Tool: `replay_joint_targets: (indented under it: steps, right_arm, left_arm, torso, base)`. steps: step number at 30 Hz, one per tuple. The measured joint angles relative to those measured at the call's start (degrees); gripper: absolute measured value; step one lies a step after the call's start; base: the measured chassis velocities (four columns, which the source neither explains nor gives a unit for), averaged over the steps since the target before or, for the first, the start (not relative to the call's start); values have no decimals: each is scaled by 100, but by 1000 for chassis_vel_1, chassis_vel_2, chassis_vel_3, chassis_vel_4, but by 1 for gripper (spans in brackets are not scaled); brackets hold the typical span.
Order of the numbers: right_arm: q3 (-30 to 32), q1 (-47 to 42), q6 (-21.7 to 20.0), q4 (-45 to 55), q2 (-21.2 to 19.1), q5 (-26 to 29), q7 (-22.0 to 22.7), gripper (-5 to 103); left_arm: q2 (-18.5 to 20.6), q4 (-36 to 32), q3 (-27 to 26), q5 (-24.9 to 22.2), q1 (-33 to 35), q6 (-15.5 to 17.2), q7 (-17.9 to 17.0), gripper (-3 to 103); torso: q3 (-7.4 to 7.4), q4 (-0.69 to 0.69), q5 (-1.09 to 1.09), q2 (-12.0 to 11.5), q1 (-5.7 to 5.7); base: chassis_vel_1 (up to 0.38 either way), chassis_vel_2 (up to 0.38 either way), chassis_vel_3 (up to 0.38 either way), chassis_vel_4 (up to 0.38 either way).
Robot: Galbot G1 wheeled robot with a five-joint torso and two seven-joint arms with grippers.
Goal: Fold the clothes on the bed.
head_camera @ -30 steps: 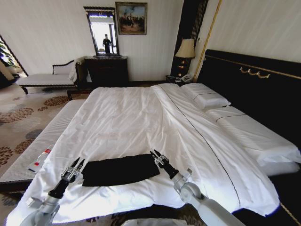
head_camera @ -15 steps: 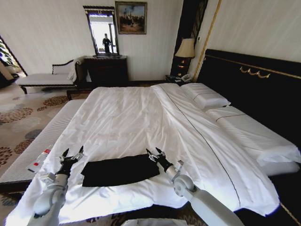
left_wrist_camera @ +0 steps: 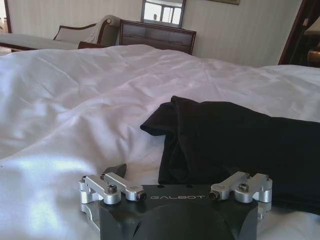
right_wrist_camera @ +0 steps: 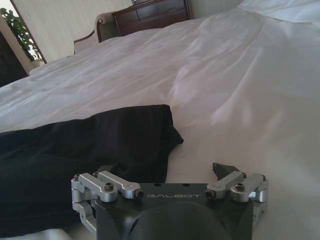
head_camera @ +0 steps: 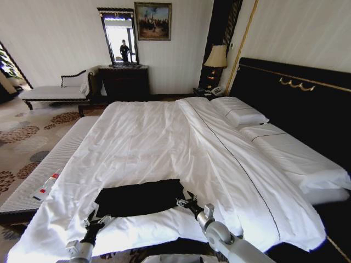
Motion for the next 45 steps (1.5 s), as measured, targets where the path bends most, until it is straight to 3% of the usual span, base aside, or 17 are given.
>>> replay_joint_targets:
  steps: [8,13,20,24,29,38,41,45]
  right_arm:
    - [126,-259,-90,321,-141,-70,258,100]
    - [286,-321,28,741,-126,55,282,100]
    - [179,229,119,612,159,412,36,100]
    - [-142,937,489,-299,757,900,-694,100]
    - [-407,1235,655,-914,1023,965,-1016,100]
    - [-507,1279,535,-1127,765,908,-760,100]
    - [-469,1250,312,-1221,550,624,-384,100]
    - [-339,1213,301,-1218,444,492,-272,100]
  left_arm:
    - [208,-130,-197,-149,218,-96,49,100]
    - [289,-836,-362,-527,311,-17,51,100]
    - [139,-1297,-136,-468,-250,262,-154,100]
    - [-83,-886,516,-323,-1017,458,-518,100]
    - [-200,-137,900,-332,-1436,475,-615,100]
    - [-152,431,845,-422,-1651,475,-651,100]
    - [97,662,633,-472,-1756,474,-749,100]
    - [229,612,491,-668,-1727,474,-803,100]
  torso:
    - [0,1,0,0,-1]
    - [0,1,0,0,0]
    - [0,1,-1,0,0]
    - [2,1,1,-1,2]
    - [2,1,-1,-1,2]
    - [1,-1,-1,0,1]
    - [1,0,1,-1,1]
    - [1,2,-1,-1,1]
  base:
    - [0,0,0,0]
    - [0,0,0,0]
    - [0,0,0,0]
    - [0,0,0,0]
    - [0,0,0,0]
    - [0,0,0,0]
    - [0,0,0,0]
    - [0,0,0,0]
